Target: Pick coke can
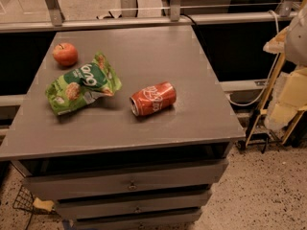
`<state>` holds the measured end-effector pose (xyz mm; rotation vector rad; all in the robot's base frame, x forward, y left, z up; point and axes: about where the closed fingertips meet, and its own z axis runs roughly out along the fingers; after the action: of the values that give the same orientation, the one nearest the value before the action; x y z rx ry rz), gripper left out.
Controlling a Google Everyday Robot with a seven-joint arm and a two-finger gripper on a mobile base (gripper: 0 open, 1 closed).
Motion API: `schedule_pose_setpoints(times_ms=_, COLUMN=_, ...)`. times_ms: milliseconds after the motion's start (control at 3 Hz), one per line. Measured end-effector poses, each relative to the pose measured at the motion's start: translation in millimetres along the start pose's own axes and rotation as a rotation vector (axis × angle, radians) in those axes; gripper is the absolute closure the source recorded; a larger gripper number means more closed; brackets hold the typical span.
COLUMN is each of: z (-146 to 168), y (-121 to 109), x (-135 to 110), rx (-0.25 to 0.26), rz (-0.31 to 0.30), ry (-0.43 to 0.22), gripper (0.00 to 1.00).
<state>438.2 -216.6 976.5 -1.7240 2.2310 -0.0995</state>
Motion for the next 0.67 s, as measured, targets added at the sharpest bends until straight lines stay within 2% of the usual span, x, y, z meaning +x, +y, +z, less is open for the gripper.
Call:
schedule_pose_setpoints(times_ms=333, z=0, y=0, x=0, rx=0.000, rz=0.000, ry=0.000, gripper=0.00)
schedule_pose_setpoints(times_ms=667, z=29, y=-15, x=-35, rx=-0.039, rz=-0.099, ry=-0.085, gripper=0.00)
